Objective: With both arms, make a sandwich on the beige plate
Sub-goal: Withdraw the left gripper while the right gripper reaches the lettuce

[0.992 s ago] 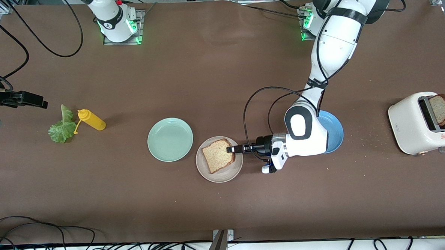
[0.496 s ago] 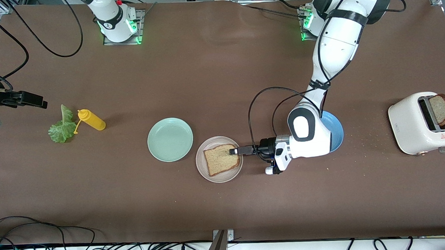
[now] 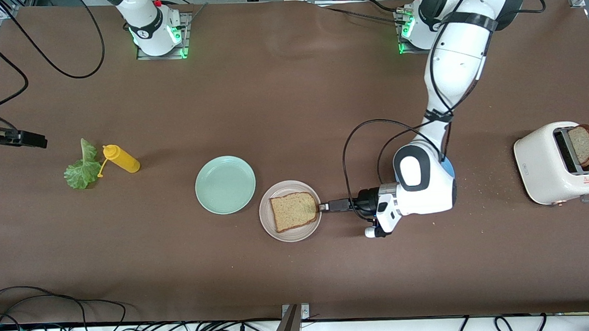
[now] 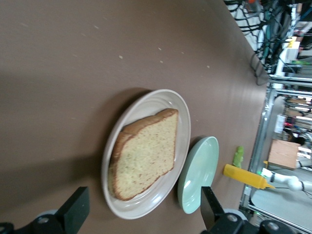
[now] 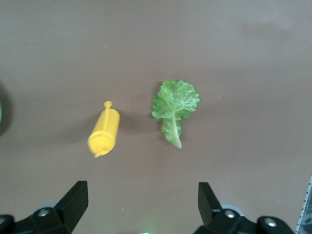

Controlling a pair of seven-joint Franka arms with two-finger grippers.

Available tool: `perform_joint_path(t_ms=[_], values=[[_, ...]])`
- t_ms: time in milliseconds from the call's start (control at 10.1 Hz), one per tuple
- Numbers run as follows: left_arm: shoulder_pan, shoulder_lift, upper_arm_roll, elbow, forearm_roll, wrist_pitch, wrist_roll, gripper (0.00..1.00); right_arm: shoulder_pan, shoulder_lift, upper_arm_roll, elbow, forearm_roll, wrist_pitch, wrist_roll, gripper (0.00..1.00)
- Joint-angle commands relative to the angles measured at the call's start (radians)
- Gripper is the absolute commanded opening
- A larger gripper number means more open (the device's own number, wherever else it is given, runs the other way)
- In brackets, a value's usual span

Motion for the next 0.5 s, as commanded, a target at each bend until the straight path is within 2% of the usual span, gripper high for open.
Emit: perform_joint_path(t_ms=[0,298,397], values=[[0.076,-0.080,-0.004,-0.012,0.207,-0.118,-0.170,1.00,-0.069,0.102,0.009,0.006,-0.010,0.040,-0.026,1.00],[0.237,-0.167,-0.004,-0.010,0.476,-0.392,-0.227,1.00,-0.109,0.188,0.007,-0.043,-0.015,0.093,-0.035,1.00],[0.295,-0.198,-0.005,-0.012,0.543,-0.446,-0.227,1.00,-0.126,0.199,0.007,-0.093,-0.015,0.143,-0.037,1.00]])
